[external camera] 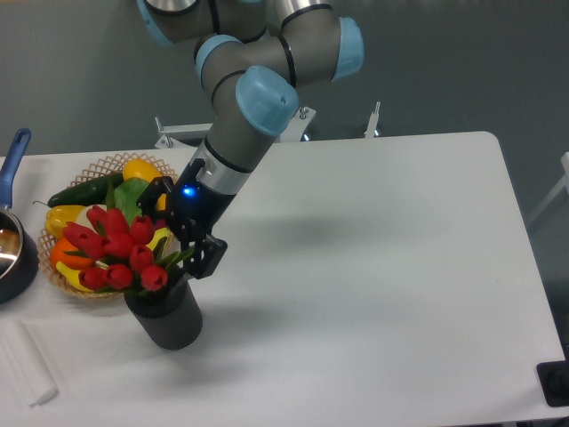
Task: Pick up the flowers from the vase
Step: 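Close the gripper on the red tulip stems at the vase mouth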
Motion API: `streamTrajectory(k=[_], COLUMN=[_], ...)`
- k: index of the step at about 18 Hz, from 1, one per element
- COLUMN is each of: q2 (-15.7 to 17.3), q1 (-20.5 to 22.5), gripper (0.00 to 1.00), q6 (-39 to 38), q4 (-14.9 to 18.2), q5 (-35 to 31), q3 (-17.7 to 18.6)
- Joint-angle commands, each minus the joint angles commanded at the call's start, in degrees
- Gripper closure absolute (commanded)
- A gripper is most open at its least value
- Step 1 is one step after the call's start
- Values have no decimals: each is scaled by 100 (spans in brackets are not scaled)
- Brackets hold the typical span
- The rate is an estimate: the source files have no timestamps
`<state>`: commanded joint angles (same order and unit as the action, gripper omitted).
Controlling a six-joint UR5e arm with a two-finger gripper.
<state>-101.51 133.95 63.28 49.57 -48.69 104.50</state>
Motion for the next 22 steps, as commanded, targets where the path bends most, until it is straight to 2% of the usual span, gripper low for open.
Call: streamTrajectory(k=[5,8,19,20,22], q2=[-105,-246,-334,-334,-325], q1=[-105,-255,-246,-246,-237], gripper=[0,0,1,4,20], q6=[18,-9,-9,-9,0], q4=[-26,-412,-439,-439,-439], q5=[18,44,316,334,334], q3=[-35,-70,-88,-88,-88])
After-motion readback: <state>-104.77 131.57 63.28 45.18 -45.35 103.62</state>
